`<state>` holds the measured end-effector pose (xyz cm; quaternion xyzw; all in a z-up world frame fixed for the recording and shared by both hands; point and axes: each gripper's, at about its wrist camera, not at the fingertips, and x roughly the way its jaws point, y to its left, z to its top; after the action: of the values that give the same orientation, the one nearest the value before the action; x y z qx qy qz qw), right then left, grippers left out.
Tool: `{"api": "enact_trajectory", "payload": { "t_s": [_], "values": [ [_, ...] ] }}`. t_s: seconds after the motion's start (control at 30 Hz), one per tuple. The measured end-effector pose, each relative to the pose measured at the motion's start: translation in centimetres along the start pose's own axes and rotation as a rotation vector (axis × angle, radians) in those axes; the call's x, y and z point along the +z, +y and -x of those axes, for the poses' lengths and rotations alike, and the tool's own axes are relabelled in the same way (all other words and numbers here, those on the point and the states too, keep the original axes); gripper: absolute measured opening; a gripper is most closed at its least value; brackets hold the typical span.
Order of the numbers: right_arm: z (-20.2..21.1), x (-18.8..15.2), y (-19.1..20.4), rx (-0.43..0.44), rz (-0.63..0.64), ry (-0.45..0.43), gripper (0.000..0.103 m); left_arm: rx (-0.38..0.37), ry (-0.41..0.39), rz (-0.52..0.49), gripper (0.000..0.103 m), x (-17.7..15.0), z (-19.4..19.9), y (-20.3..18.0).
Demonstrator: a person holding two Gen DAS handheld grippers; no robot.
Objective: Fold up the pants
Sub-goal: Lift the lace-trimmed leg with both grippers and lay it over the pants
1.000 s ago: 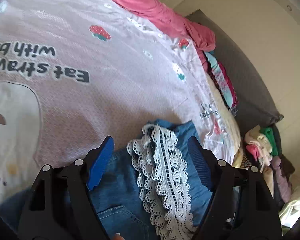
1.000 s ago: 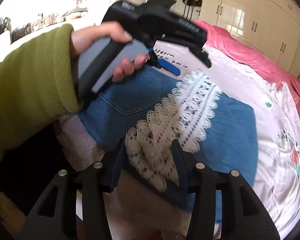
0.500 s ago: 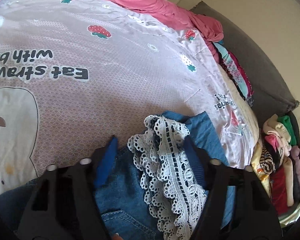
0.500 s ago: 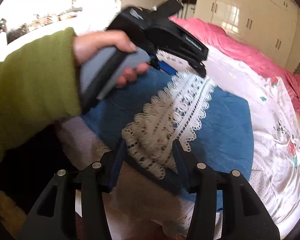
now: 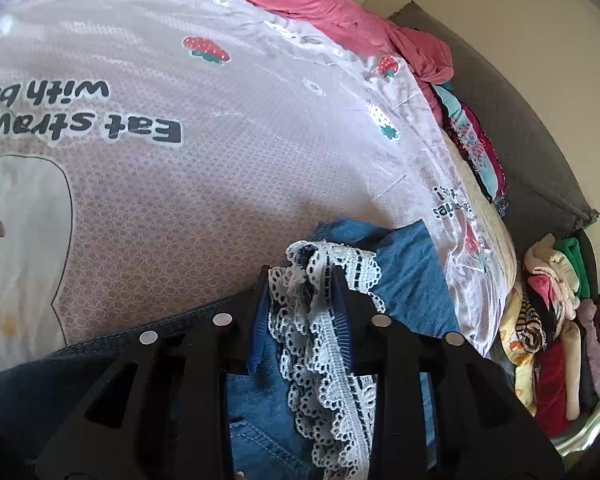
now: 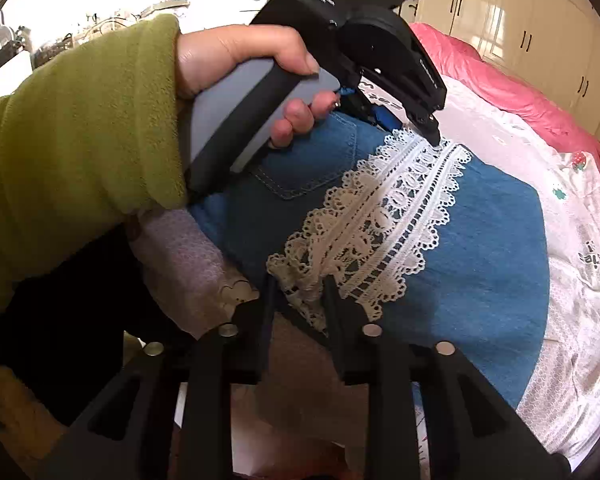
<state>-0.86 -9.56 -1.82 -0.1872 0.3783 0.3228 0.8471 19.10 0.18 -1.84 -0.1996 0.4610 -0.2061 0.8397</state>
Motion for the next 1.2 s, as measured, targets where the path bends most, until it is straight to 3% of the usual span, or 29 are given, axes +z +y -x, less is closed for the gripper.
{"api": "enact_trajectory", "payload": {
  "t_s": [0.2,0.4,0.67,0.93,1.2],
  "values": [
    [0.8,-0.1,-0.2,0.049,-0.023,-0.005,0.035,0.008,-0.014,-0.005,0.024,-0.1,0.5,-0.1],
    [2.7,-0.6,-2.3,0.13,-0.111,-0.026,0.035,0.048,-0.062,-0.035,0.031,-0.1,2.4,-1.1],
    [4.2,-1.7,-3.9,0.109,-0.147,-0.057,0.035,0.125,-0.113,-0.08,0.04,-1.5,4.7,-2.4],
    [6.3,-1.9,-5.4,0.08,-0.2,-0.114,0.052,0.167,-0.161,-0.088,0.055,-3.5,7.2,-3.1],
    [7.6,-2.5,-7.8,0.032,-0.265,-0.16,0.064,0.215,-0.183,-0.095,0.061,-6.3,9.4,-3.6]
  ]
}}
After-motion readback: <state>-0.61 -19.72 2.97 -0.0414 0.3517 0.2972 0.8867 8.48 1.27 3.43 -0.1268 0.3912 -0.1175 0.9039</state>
